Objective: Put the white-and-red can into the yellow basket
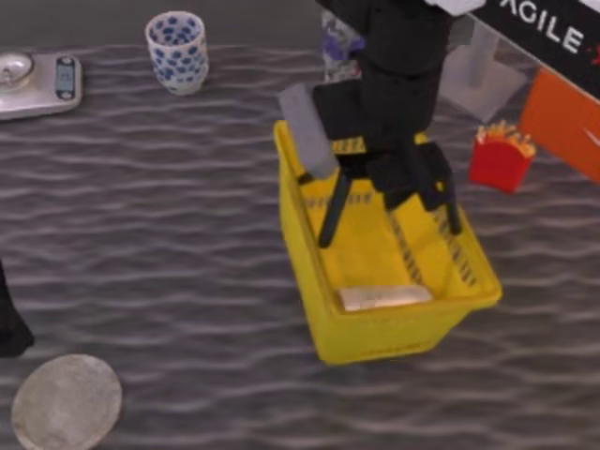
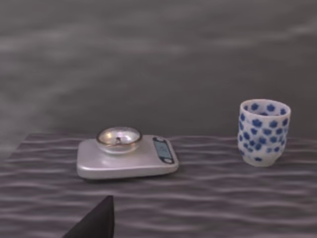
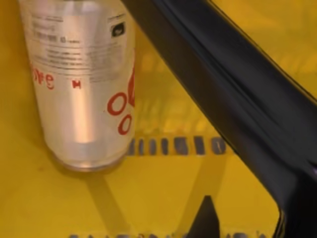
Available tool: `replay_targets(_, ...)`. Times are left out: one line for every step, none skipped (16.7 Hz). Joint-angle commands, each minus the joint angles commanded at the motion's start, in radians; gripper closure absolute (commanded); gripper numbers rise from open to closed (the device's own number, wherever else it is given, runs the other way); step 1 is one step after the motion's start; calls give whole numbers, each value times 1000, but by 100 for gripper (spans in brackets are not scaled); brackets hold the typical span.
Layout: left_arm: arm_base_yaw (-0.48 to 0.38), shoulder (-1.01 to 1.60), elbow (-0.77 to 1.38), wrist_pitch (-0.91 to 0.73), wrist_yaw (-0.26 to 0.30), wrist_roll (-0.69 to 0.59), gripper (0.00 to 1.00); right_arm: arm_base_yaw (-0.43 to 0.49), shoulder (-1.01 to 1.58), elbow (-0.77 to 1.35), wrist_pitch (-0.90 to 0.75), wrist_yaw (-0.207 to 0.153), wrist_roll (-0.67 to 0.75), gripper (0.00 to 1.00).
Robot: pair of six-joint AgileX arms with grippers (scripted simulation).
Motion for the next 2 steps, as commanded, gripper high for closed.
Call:
replay_targets(0,0,0,0,0,0,0,-3,-3,12,-13,0,-3,100)
replay_targets(0,0,0,0,0,0,0,-3,-4,14,-15,0,-3,100)
